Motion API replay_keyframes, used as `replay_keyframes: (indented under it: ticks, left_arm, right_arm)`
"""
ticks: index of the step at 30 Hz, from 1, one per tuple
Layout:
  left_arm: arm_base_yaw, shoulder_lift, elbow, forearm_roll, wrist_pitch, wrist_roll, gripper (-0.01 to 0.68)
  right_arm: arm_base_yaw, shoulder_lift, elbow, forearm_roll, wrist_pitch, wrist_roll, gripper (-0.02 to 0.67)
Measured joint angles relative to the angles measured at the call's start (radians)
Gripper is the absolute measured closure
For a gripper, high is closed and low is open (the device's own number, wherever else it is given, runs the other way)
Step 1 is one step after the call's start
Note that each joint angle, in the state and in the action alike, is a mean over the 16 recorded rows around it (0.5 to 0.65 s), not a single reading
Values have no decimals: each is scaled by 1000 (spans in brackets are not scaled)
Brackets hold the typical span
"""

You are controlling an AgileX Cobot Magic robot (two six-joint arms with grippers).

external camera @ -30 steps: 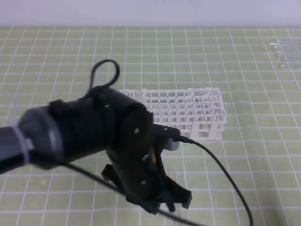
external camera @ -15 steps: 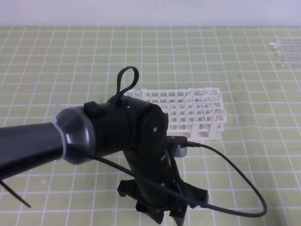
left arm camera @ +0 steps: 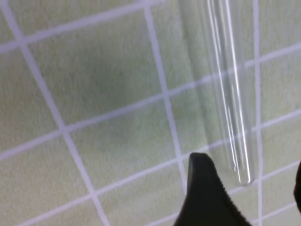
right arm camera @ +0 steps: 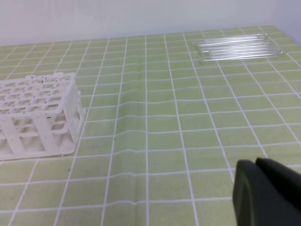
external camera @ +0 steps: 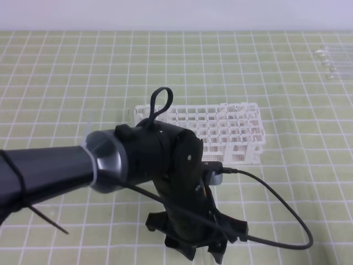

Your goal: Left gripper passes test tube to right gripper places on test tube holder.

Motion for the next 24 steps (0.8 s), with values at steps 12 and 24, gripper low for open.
replay_keyframes:
  ticks: [12,24]
  left_arm:
    - [-14,62,-12,-14,-41,-4,636]
    - [-18,111,-46,-3,-7,1,653]
  right_arm:
    - [0,0,0,0,0,0,651]
    - [0,0,0,0,0,0,651]
